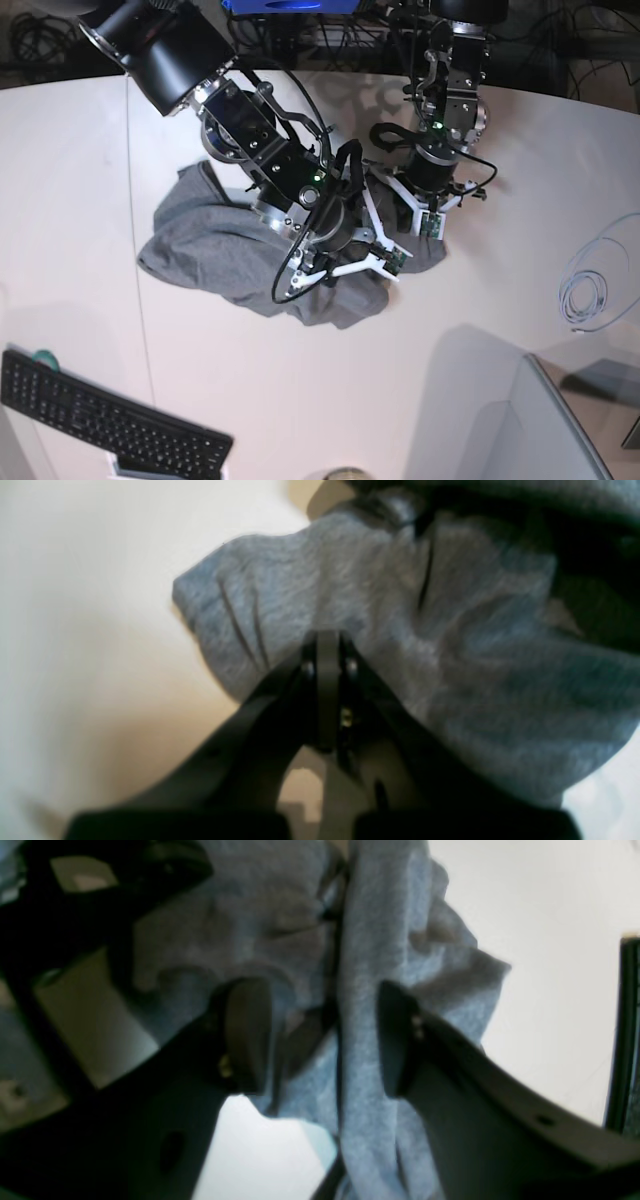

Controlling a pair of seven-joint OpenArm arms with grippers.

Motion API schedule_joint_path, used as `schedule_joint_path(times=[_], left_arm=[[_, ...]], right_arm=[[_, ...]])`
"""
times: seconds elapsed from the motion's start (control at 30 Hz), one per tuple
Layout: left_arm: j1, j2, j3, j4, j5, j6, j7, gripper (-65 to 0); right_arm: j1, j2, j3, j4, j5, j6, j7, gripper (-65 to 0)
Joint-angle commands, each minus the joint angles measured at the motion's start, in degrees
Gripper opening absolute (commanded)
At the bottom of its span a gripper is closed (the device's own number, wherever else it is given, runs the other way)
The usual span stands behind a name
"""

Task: Layout the t-shirt on the table in an organized manner, then fold the t-shirt properly
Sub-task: 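Grasp the shirt with both grippers and lift it off the table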

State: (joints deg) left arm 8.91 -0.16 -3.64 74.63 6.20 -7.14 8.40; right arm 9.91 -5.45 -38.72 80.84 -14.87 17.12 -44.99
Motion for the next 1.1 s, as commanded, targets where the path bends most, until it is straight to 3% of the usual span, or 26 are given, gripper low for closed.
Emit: schedule_joint_path(times=[0.0,0.3,0.4,0.43,0.53,0.57,0.83,1.07], left_arm=[[-0.60,0.03,0.17,0.84,-0.17,-0.03,-1.50,-65.0],[-0.07,-0.06,0.25,0.84,-0.09,-0.03,-1.50,-65.0],[0.46,-0.06,0.25,0.84,-0.09,-0.03,-1.50,-65.0],[0.63,-0.06,0.25,0.93,-0.09,-0.03,-1.50,-65.0],[0.90,-0.06,0.25,1.37,-0.09,-0.03,-1.50,-65.0],[0.90,-0.06,0.08,1.28,-0.09,-0.03,-1.50,-65.0],[1.34,-0.41,-0.45,0.84,0.35,-0.03,-1.50,-65.0],[1.34,-0.41,-0.45,0.93,-0.17,-0.03,-1.50,-65.0]], right_arm=[[1.38,-0.83,0.17,0.35,-0.03,-0.38,1.08,-38.9],[3.85,-0.74,7.12,-5.45,-0.03,-0.47,1.08,-34.5],[4.64,-0.48,7.55,-9.32,-0.03,-0.47,2.93,-36.0],[4.55,-0.39,7.64,-9.67,-0.03,-0.47,3.01,-39.3],[4.02,-0.04,7.64,-8.97,-0.03,-0.47,2.84,-60.9],[3.32,-0.04,7.64,-8.09,-0.03,-0.47,2.31,-64.2],[1.74,3.91,7.64,8.88,-0.12,-0.47,-5.43,-64.4],[5.43,9.19,7.73,13.18,-0.12,-0.47,-9.82,-64.4]])
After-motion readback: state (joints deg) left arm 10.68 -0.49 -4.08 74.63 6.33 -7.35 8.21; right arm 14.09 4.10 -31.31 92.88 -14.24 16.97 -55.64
